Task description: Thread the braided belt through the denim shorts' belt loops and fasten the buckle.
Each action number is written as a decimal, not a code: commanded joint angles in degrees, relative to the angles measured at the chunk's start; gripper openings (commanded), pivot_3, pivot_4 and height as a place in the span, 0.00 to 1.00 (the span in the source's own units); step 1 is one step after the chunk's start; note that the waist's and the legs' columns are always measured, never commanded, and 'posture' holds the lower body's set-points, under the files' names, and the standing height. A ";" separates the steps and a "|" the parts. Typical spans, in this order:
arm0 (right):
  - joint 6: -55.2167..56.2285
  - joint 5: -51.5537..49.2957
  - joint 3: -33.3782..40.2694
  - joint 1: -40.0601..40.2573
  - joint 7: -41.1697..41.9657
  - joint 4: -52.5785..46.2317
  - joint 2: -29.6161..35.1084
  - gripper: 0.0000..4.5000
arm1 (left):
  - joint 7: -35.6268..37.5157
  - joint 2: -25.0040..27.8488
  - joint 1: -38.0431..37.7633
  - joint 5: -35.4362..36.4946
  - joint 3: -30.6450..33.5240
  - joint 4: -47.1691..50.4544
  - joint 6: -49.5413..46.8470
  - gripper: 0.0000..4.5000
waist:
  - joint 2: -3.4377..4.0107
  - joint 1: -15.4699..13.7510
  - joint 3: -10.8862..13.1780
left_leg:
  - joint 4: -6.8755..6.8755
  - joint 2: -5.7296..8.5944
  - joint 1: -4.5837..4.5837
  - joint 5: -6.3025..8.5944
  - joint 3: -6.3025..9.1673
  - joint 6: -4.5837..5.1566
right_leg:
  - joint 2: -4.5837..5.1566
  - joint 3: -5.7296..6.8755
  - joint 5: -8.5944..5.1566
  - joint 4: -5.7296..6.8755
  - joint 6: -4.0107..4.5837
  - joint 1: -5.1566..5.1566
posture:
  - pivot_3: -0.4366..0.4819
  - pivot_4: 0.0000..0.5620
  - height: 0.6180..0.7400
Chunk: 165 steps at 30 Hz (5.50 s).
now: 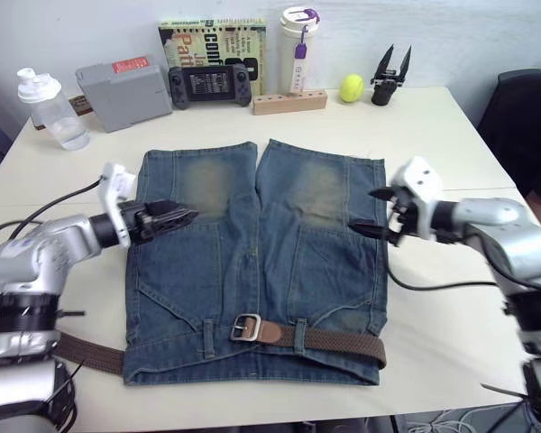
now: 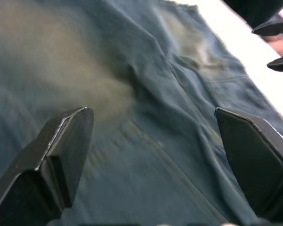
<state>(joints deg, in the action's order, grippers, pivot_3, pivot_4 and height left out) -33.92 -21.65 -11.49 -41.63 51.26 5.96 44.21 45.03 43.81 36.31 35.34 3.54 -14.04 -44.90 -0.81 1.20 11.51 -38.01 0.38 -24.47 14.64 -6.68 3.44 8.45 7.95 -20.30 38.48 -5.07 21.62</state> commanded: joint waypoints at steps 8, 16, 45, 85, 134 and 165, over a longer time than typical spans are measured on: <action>-0.85 11.79 -9.97 -2.43 5.44 14.17 -6.21 1.00 | 4.35 2.27 3.22 -24.13 -17.33 -11.93 11.87 1.00 | -0.05 0.31 -0.22 | -0.05 0.02 0.09 0.08 -0.17 0.09 | 0.01 -0.15 0.07 -0.18 -0.13 -0.05 | 0.48 0.27 0.64; -6.58 12.05 -9.65 1.11 6.94 10.17 -7.59 0.67 | 6.78 -0.98 1.82 -25.92 -17.45 -11.72 12.00 0.67 | -0.03 0.34 -1.54 | -0.02 -0.08 0.44 0.32 -0.12 -0.32 | 0.01 -0.20 -0.01 -0.09 0.02 -0.16 | 0.48 0.27 0.64; 36.90 30.35 -5.81 -35.16 -12.06 66.55 -21.82 0.00 | -5.71 -8.55 28.55 -32.18 -4.40 -50.71 32.62 0.01 | -0.30 0.58 -0.45 | -0.16 0.03 -0.96 0.01 -0.12 0.03 | -0.01 0.09 0.03 0.20 -0.04 0.95 | 0.48 0.27 0.64; -2.97 2.22 2.20 -4.05 23.16 -7.23 -7.65 1.00 | -14.91 -5.05 -30.05 1.03 58.94 32.01 -43.18 0.98 | -0.16 -1.12 -0.03 | 2.02 2.80 -0.33 -2.20 4.66 -0.33 | 0.83 -0.19 -0.71 -0.67 -1.17 -1.14 | 0.48 0.27 0.68; -3.58 -1.72 -1.34 -9.24 28.91 -15.22 -1.25 1.00 | -98.14 -30.79 -26.70 77.66 47.24 16.04 -10.42 0.98 | 0.11 -7.33 -0.25 | 1.95 2.87 0.31 -1.50 4.46 -0.93 | 0.70 -0.65 -0.44 -1.86 -1.64 -2.14 | 0.48 0.27 0.68; -2.18 -1.54 0.19 -8.62 27.06 -15.85 -0.16 1.00 | -77.37 -6.60 -24.61 72.50 52.51 -12.02 0.22 0.86 | -0.02 -2.21 -0.16 | 2.24 2.01 0.30 -1.43 4.36 -1.33 | -0.06 -0.73 -0.45 -2.10 -1.19 -1.88 | 0.48 0.27 0.68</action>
<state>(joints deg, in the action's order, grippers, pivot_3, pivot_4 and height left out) -37.05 -22.25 -13.18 -49.68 78.45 -7.88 43.57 -33.11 36.71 11.46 109.27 56.15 -25.53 -45.35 -0.83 -1.00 11.35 -35.75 2.39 -24.17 13.21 -2.32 2.10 8.39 7.22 -20.75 36.38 -6.26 19.74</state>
